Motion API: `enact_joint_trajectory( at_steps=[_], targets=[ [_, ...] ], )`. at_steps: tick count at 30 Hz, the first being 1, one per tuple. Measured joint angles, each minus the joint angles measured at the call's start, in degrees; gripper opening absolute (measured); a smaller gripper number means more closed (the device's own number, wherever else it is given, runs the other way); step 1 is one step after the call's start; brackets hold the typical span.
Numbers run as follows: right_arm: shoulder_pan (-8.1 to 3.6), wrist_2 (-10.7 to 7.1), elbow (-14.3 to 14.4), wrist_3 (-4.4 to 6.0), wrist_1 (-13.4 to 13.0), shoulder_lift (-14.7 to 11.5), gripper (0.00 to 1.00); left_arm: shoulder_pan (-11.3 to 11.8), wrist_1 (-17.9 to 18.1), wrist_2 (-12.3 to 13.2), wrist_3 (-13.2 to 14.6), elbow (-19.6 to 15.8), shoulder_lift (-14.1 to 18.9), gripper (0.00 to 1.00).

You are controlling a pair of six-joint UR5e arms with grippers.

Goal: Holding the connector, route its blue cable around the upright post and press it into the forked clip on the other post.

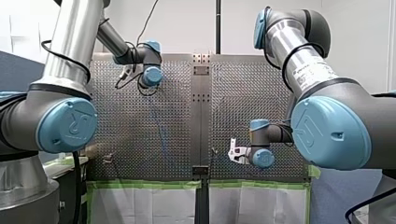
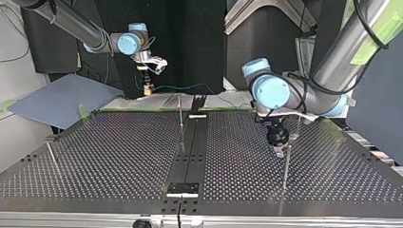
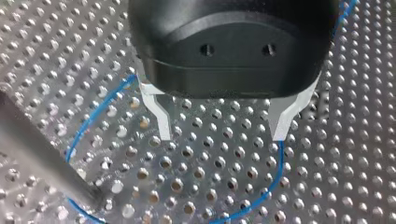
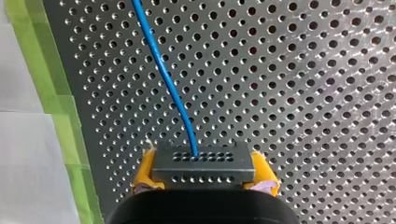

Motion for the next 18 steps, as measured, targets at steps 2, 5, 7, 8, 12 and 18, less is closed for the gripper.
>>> enact_joint_trajectory(
  at_steps=[2,5,7,8,12,18],
  targets=[
    [-0.02,0.00,0.00,0.04,-0.12,0.00,0.00,0.25,0.00,0.18,0.77,0.00,0.00,1.00],
    [-0.05,0.00,0.00,0.06,-0.22,0.00,0.00,0.32,-0.11,0.38,1.34,-0.02,-0.02,1.00],
    [-0.09,0.00,0.00,0.07,-0.24,0.00,0.00,-0.04,-0.60,0.60,1.01,-0.01,-0.01,1.00],
    [-0.11,0.00,0.00,0.07,-0.26,0.00,0.00,-0.22,-0.80,0.67,0.74,-0.01,-0.01,1.00],
    [-0.13,0.00,0.00,0.07,-0.27,0.04,0.00,-1.09,-1.28,0.83,-1.09,-0.04,0.02,1.00],
    [-0.17,0.00,0.00,0.07,-0.27,0.08,0.00,-2.18,-1.37,0.93,-2.64,-0.03,0.38,1.00]
  ],
)
